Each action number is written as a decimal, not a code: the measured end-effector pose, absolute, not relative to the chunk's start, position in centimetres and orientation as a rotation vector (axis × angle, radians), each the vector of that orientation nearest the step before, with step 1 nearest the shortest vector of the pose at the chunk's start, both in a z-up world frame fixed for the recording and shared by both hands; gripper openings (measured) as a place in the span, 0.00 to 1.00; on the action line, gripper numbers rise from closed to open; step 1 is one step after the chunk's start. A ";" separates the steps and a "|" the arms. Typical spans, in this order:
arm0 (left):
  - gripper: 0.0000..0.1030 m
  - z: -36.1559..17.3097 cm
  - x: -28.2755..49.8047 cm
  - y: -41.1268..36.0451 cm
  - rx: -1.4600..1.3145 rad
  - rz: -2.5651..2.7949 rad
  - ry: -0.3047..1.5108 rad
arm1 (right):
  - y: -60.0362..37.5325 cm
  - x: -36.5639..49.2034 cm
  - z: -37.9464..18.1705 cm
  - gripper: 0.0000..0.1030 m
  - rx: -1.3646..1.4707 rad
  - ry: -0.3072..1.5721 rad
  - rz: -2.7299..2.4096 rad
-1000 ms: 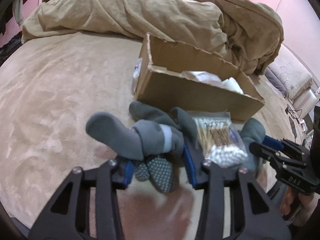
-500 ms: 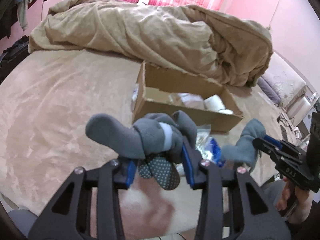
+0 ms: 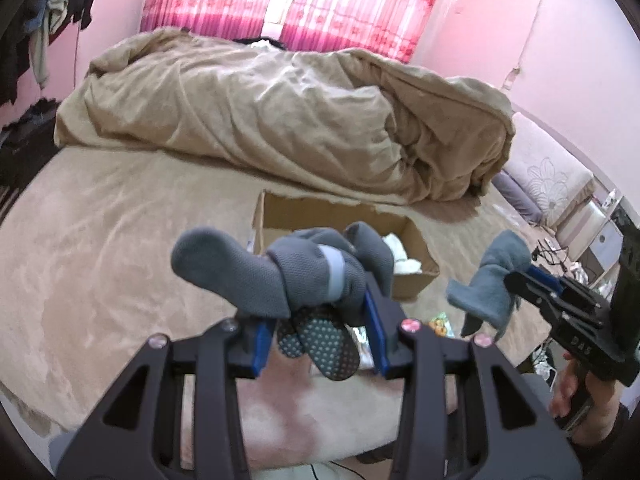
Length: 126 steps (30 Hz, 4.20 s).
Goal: Organize objects
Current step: 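Carry the gray sock with the left tool while the right tool carries the glove into the box, then open both tools and withdraw them toward the cotton swab bag, then grasp the cotton swab bag with the left tool while the right tool grasps the cartoon tissue pack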
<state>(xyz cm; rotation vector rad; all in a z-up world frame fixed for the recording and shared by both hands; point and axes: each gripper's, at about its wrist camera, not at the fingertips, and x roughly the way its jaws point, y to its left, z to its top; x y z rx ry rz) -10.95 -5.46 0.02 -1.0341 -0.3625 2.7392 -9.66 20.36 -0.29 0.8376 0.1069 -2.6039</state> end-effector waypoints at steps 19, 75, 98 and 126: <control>0.39 1.6 -18.3 -5.2 -1.007 2.738 -0.316 | 15.6 -16.0 2.6 0.31 0.716 0.114 -2.557; 0.83 -6.6 -21.3 -13.5 -1.207 2.861 -0.294 | 5.8 -28.8 -12.3 0.36 1.171 0.216 -2.488; 0.83 -2.9 -16.6 -8.5 -1.167 2.861 -0.240 | 12.4 -22.5 -5.8 0.65 1.022 0.147 -2.610; 0.93 -6.1 -8.2 1.9 -1.246 2.788 -0.210 | 25.2 -8.1 -5.2 0.74 1.024 0.061 -2.698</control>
